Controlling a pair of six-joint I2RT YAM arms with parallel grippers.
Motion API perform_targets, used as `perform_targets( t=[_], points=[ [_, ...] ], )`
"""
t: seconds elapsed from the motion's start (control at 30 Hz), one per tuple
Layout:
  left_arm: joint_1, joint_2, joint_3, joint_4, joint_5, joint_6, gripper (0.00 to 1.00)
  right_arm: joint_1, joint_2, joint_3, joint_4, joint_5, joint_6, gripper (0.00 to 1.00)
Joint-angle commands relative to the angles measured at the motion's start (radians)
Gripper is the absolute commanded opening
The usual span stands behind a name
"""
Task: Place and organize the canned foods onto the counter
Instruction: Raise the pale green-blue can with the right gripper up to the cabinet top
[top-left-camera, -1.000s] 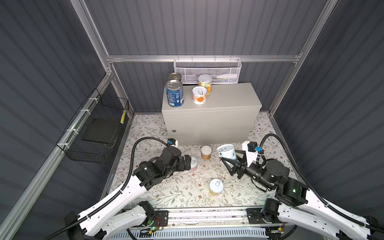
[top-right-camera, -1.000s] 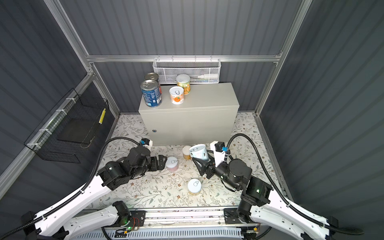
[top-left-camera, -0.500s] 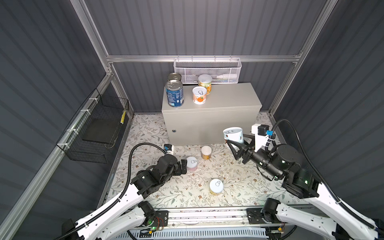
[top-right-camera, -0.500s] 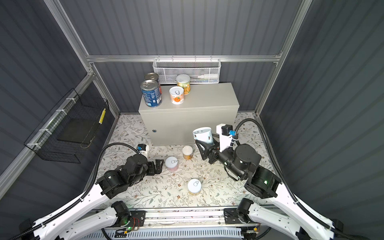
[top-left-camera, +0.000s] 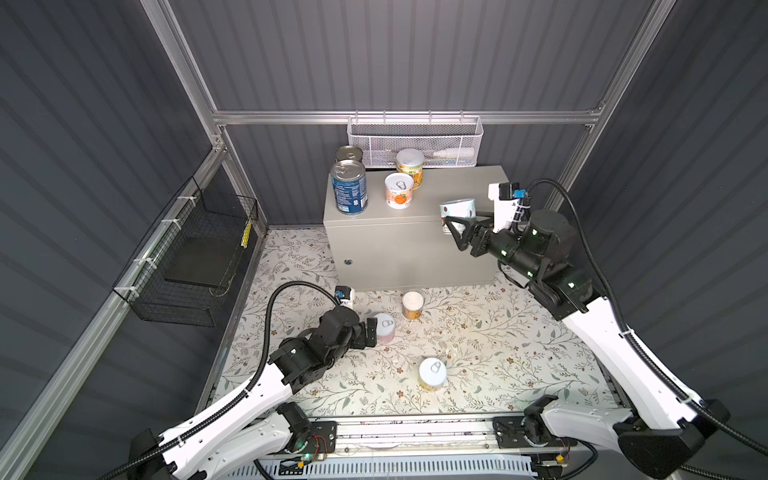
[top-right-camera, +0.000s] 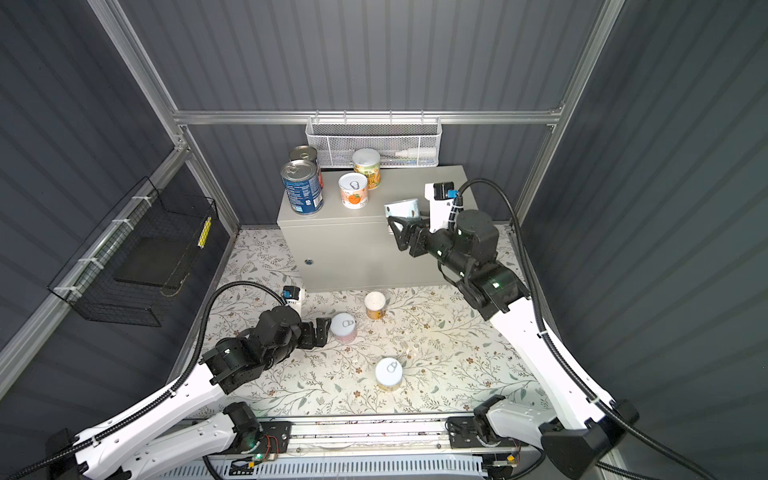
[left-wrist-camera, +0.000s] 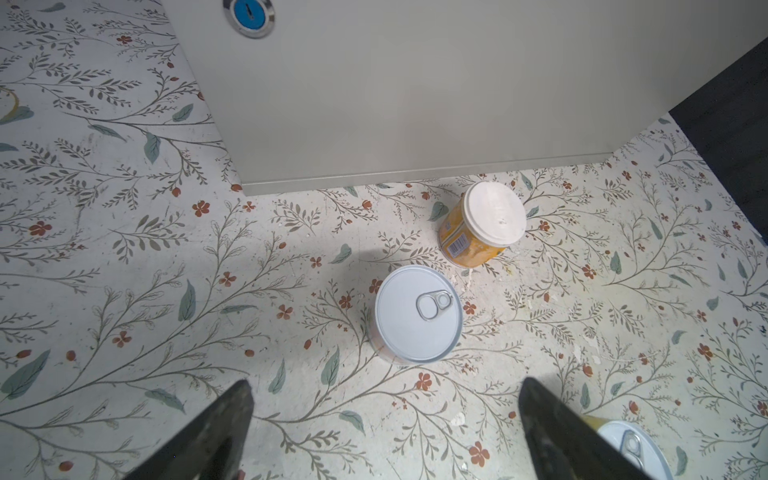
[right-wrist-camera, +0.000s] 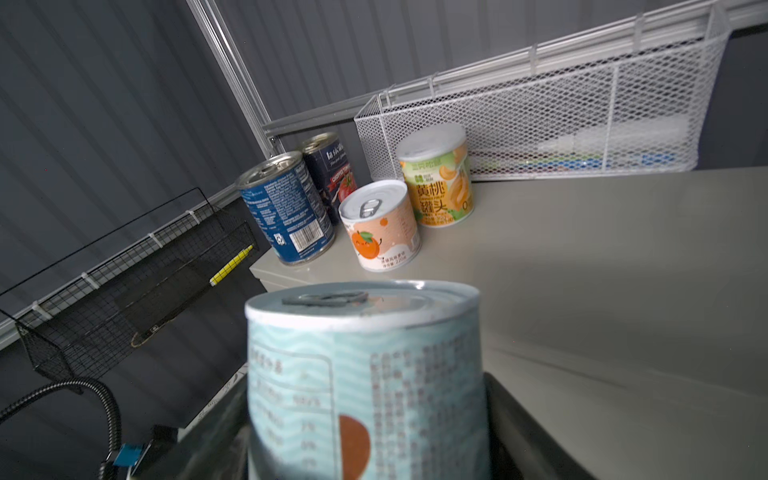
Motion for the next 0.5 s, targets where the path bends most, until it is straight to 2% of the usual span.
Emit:
perform_targets(
  t=[0.0,0.2,0.47],
  points=[
    [0.005,-0.038,-0.02,-0.001,-0.034,0.021,1.0,-0.035,0.065,0.096,0.136,-0.086,-0.032,0.77],
    [0.005,-0.057,-0.032,-0.004,-0.065,0.043,1.0,-0.075,0.228,0.216,0.219,-0.131,-0.069,0.78],
    [0.004,-0.013,-0.017,0.012,-0.105,0.085,1.0,-0.102,0.362,0.326,0.255,-0.108,-0.111,0.78]
  ],
)
